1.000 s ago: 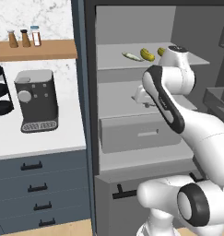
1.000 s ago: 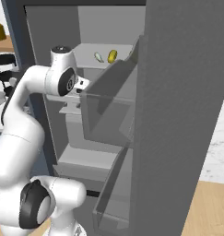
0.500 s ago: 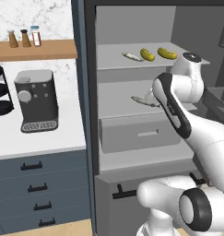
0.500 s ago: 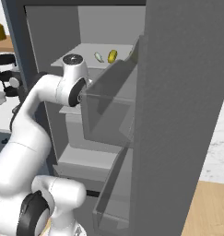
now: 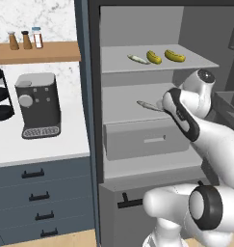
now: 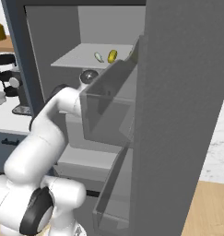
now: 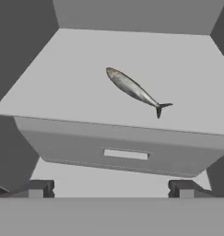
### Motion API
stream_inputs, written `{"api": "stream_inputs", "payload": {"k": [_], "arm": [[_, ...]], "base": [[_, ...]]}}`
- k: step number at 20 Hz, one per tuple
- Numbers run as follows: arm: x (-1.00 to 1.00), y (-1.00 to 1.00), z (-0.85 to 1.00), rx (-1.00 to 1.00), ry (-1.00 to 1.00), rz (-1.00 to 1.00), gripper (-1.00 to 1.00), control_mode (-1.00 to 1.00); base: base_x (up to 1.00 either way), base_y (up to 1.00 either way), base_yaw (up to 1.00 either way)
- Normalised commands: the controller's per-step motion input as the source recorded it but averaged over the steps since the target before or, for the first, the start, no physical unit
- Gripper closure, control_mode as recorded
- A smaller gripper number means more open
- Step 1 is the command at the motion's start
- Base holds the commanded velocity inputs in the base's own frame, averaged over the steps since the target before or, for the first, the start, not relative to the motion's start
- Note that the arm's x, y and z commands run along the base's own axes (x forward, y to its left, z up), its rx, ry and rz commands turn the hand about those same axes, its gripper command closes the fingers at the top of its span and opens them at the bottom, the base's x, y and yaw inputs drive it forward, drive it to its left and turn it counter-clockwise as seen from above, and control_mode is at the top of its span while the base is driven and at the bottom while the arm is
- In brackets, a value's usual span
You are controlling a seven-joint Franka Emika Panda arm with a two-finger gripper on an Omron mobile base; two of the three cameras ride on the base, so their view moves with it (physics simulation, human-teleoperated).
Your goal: Place one cucumber and one fish in each tupperware on the nearby counter, to pack two identical lunches.
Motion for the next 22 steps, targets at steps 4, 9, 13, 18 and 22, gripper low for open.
{"api": "stream_inputs", "payload": {"k": [4, 9, 13, 18, 22], "arm": [[0.81, -0.02, -0.01, 0.0, 0.0, 0.0, -1.0, -1.0], [0.85, -0.01, -0.19, 0.0, 0.0, 0.0, -1.0, -1.0], [0.47, -0.12, -0.46, 0.0, 0.0, 0.0, -1.0, -1.0], [0.3, -0.16, -0.35, 0.0, 0.0, 0.0, -1.0, -1.0], [0.26, -0.13, -0.15, 0.0, 0.01, 0.0, -1.0, -1.0]], "base": [[0.0, 0.0, 0.0], [0.0, 0.0, 0.0], [0.0, 0.0, 0.0], [0.0, 0.0, 0.0], [0.0, 0.0, 0.0]]}}
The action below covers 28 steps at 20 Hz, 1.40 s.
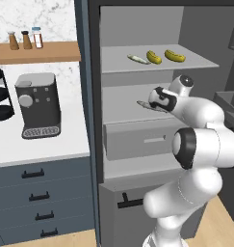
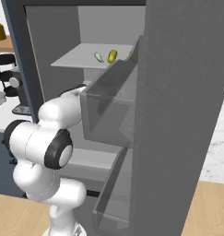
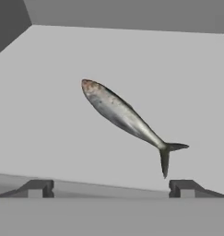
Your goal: Place one cucumber and one fish in each tupperware on the nearby counter, to pack two identical lunches.
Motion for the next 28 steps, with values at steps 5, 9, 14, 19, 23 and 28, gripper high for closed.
{"api": "stream_inputs", "payload": {"k": [5, 9, 14, 19, 23, 28], "arm": [[0.27, -0.08, -0.13, 0.0, 0.01, 0.0, -1.0, -1.0], [0.33, -0.04, -0.16, 0.0, 0.04, 0.0, -1.0, -1.0], [0.36, 0.0, -0.24, -0.01, 0.08, 0.0, -1.0, -1.0], [0.36, -0.04, -0.16, 0.0, 0.04, 0.0, -1.0, -1.0], [0.28, -0.01, -0.27, 0.0, 0.04, 0.01, -1.0, -1.0], [0.3, 0.0, -0.32, 0.0, 0.03, 0.01, -1.0, -1.0]], "base": [[0.0, 0.0, 0.0], [0.0, 0.0, 0.0], [0.0, 0.0, 0.0], [0.0, 0.0, 0.0], [0.0, 0.0, 0.0], [0.0, 0.0, 0.0]]}}
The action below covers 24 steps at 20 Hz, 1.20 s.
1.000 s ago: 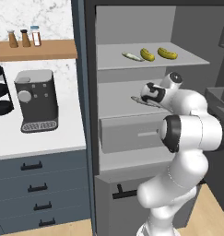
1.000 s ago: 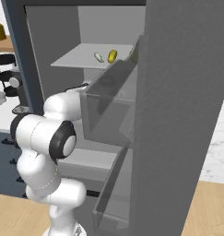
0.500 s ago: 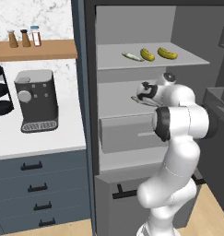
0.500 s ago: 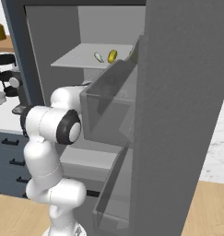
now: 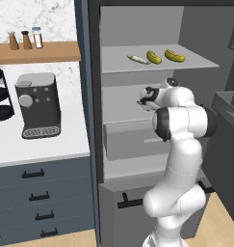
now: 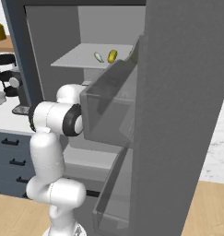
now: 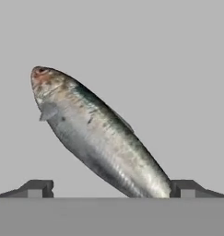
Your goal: Place one cucumber and one fish in each tupperware on the nearby counter, to pack two identical lunches.
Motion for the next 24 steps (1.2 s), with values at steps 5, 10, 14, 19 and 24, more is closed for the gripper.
{"api": "stream_inputs", "payload": {"k": [5, 10, 14, 19, 24], "arm": [[0.35, -0.03, -0.3, 0.0, 0.0, 0.03, -1.0, -1.0], [0.21, -0.12, -0.22, 0.0, 0.0, 0.03, -1.0, -1.0], [0.03, -0.08, -0.15, 0.0, 0.0, 0.06, -1.0, -1.0], [0.09, -0.06, -0.25, -0.01, 0.0, 0.04, -1.0, -1.0], [0.0, 0.0, -0.59, -0.04, 0.0, 0.03, 1.0, -1.0]], "base": [[0.0, 0.0, 0.0], [0.0, 0.0, 0.0], [0.0, 0.0, 0.0], [0.0, 0.0, 0.0], [0.0, 0.0, 0.0]]}}
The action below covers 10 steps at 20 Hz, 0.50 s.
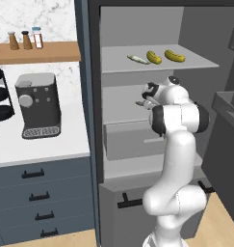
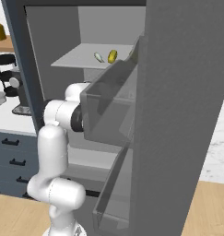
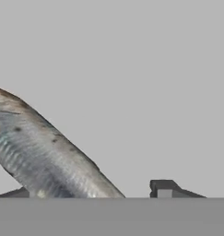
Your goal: Place one cucumber and one fish in each tupperware on the nearby counter, to pack two identical lunches.
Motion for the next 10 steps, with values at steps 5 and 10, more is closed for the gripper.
{"api": "stream_inputs", "payload": {"k": [5, 10], "arm": [[0.0, 0.0, -0.07, 0.0, 0.0, 0.01, 1.0, -1.0], [-0.29, 0.0, 0.0, 0.0, 0.01, 0.0, 1.0, -1.0]], "base": [[0.0, 0.0, 0.0], [0.0, 0.0, 0.0]]}}
